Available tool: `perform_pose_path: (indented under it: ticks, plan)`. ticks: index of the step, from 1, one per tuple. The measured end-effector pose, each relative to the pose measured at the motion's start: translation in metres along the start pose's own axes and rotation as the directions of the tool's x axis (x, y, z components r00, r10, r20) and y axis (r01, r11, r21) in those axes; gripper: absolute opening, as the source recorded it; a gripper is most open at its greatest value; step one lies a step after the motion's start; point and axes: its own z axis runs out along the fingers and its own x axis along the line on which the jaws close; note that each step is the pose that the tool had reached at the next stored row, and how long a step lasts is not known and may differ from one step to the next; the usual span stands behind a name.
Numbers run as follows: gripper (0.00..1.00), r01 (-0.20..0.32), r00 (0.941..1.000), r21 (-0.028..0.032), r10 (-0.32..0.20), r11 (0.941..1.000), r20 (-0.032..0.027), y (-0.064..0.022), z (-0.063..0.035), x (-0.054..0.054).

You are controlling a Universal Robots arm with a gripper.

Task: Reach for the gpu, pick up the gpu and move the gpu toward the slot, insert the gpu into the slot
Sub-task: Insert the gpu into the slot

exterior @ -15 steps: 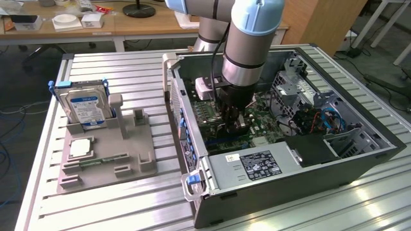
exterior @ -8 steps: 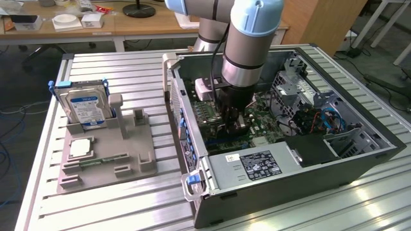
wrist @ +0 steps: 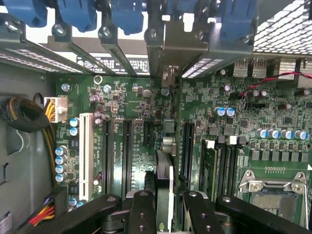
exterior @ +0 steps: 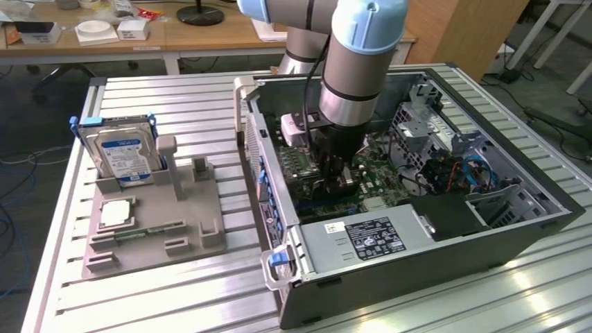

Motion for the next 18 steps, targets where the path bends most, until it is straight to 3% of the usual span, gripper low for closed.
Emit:
perform_pose_path:
  ticks: [3,4,6,7,10,14,16,18]
  plan:
    - [0.27,0.0,1.0,0.0,0.0,1.0,0.0,0.0,0.0,0.0]
    - [0.27,0.0,1.0,-0.0033,0.0,1.0,0.002,0.0002,0.0,-0.0002]
    - [0.27,0.0,1.0,-0.0001,0.0,1.0,0.0002,0.0,0.0,0.0]
    - [0.27,0.0,1.0,-0.0033,0.0,1.0,0.002,0.0002,0.0,-0.0002]
    - [0.27,0.0,1.0,-0.0004,0.0,1.0,0.0002,0.0,0.0,0.0]
    - [0.27,0.0,1.0,-0.0005,0.0,1.0,0.0008,0.0,0.0,0.0]
    - [0.27,-0.001,1.0,-0.0028,0.001,1.0,0.0054,0.0006,0.0008,-0.0005]
    - [0.27,0.0,1.0,-0.0036,0.001,1.0,0.0034,0.0005,-0.0001,-0.0004]
